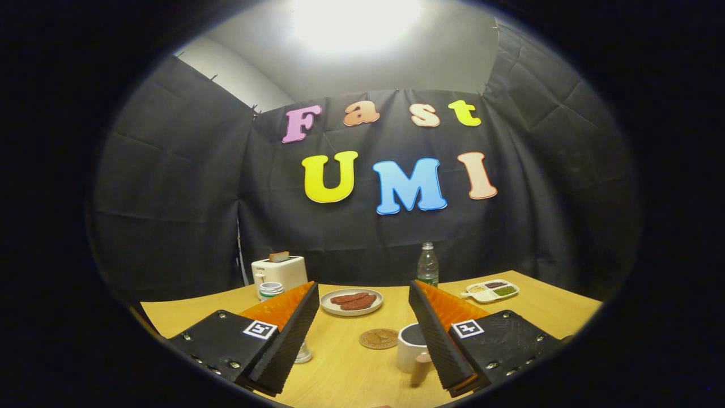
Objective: Take the bottle from table, then pour the juice into the cup, finally place the bottle on the coaster
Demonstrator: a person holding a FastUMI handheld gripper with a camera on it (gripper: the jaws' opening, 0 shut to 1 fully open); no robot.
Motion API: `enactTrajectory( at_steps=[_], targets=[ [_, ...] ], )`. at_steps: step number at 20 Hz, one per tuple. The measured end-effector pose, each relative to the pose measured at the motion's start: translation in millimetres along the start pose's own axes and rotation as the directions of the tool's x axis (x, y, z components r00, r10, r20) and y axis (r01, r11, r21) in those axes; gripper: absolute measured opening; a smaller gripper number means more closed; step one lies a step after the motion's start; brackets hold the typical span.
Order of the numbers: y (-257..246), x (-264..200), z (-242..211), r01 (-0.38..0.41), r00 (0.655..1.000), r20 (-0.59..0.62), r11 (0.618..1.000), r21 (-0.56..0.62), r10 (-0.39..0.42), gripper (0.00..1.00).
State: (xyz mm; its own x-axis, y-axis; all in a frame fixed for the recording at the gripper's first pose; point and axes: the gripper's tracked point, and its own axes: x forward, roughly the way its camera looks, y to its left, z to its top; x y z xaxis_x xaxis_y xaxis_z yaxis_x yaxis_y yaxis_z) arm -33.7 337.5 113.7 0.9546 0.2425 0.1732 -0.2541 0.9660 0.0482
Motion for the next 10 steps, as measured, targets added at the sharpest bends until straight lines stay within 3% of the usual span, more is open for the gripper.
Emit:
enactTrajectory(
  at_steps=[10],
  targets=[
    [76.6,31.2,-60.3,-0.052,0.995,-0.090,0.998,-0.027,0.049,0.96]
  ],
)
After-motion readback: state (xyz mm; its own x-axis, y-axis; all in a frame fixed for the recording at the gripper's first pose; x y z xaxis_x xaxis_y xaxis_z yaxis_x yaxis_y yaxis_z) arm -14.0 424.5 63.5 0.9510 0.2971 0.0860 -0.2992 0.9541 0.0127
